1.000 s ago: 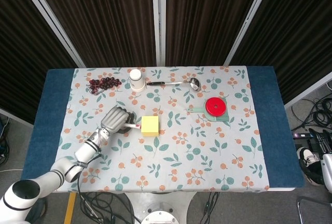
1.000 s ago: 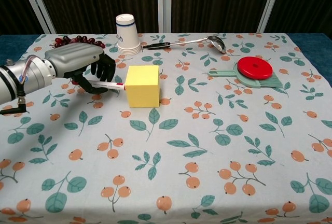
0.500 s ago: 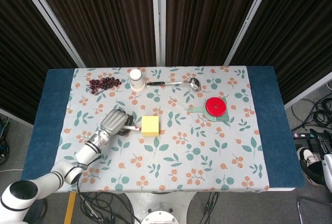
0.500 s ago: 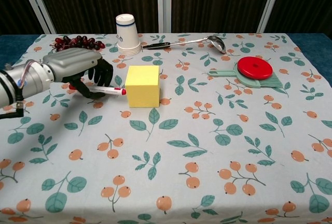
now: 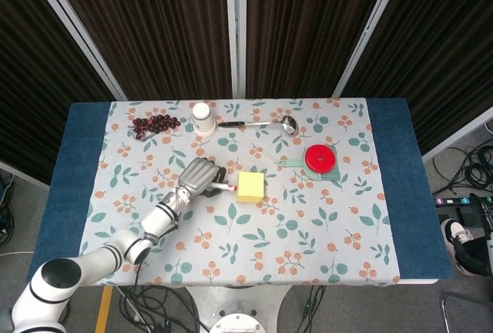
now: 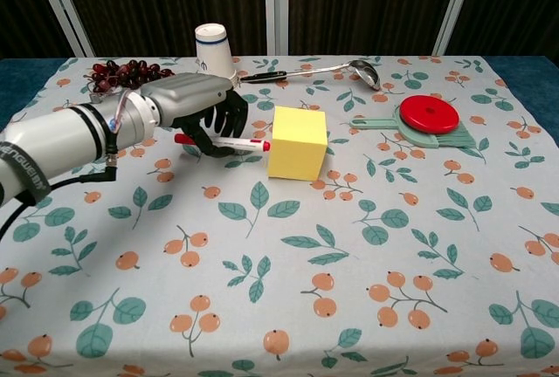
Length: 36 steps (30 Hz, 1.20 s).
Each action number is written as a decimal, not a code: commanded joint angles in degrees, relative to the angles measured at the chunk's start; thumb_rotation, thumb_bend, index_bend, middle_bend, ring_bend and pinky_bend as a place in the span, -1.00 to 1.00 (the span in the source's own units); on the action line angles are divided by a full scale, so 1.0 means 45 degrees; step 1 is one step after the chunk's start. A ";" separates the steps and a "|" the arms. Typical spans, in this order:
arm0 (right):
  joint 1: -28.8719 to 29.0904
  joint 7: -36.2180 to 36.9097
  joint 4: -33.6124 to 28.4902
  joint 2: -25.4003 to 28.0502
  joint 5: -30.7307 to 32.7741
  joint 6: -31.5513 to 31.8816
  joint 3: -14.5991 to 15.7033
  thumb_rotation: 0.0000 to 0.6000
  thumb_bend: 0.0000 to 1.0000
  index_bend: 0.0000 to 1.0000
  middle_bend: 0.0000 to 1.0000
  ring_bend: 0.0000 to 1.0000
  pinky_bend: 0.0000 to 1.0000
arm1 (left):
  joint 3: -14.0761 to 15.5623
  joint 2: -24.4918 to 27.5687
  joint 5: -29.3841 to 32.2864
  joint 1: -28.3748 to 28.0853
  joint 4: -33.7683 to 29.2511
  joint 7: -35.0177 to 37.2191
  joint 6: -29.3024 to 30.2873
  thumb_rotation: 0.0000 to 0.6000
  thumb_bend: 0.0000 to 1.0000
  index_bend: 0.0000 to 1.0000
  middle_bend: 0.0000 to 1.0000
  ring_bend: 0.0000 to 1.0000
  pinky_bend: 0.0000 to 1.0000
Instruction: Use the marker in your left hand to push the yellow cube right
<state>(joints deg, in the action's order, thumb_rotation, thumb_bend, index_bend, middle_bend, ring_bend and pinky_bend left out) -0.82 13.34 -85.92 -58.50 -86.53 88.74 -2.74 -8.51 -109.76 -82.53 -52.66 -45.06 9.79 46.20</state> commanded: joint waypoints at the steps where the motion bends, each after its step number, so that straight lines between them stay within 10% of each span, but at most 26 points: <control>1: -0.0008 0.0046 0.0045 -0.0007 0.0019 -0.0005 -0.0010 1.00 -0.56 -0.99 -0.72 -1.00 -0.85 | -0.0174 -0.0274 0.0129 -0.0277 0.0028 -0.0159 -0.0184 1.00 -0.18 0.38 0.43 0.03 -0.05; 17: -0.0166 0.0332 0.0285 -0.0012 0.0125 0.0047 -0.0019 1.00 -0.56 -0.99 -0.72 -1.00 -0.85 | -0.0859 -0.1084 0.0558 -0.1550 0.0281 -0.0983 -0.0603 1.00 -0.18 0.38 0.43 0.03 -0.05; 36: 0.0063 0.0375 0.0257 -0.0214 -0.0397 0.0076 -0.0011 1.00 -0.56 -0.99 -0.72 -1.00 -0.85 | 0.1369 0.2030 0.0298 0.2214 -0.1942 -0.1124 0.1931 1.00 -0.18 0.33 0.38 0.02 -0.05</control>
<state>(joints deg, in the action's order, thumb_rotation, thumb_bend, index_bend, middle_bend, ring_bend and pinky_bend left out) -0.58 15.08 -84.71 -59.43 -88.27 89.10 -2.78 -2.75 -100.91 -81.49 -43.14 -53.78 4.76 55.17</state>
